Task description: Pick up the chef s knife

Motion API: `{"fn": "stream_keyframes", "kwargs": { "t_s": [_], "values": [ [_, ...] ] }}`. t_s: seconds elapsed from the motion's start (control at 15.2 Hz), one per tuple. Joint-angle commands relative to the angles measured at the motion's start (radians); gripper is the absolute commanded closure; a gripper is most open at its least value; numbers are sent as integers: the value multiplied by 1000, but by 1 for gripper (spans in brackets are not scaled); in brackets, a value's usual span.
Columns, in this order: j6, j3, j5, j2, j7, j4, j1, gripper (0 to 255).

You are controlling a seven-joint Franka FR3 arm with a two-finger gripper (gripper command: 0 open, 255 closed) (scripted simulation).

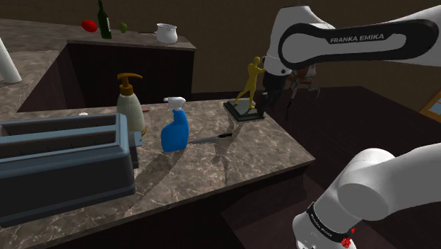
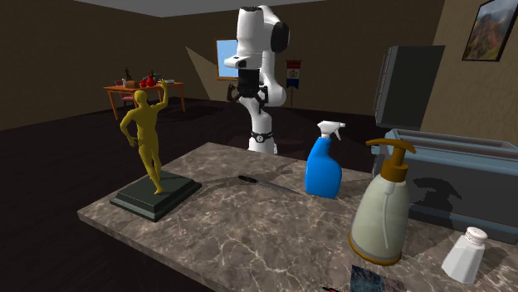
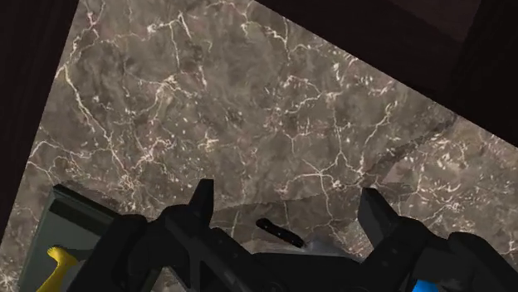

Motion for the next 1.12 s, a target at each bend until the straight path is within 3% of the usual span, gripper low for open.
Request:
{"fn": "stream_keyframes", "kwargs": {
  "t_s": [0.0, 0.53, 1.06],
  "values": [
    [69, -15, -16, 61, -95, 6, 23, 0],
    [340, -44, -49, 326, -435, 49, 112, 0],
    [564, -21, -54, 577, -759, 125, 182, 0]
  ]
}}
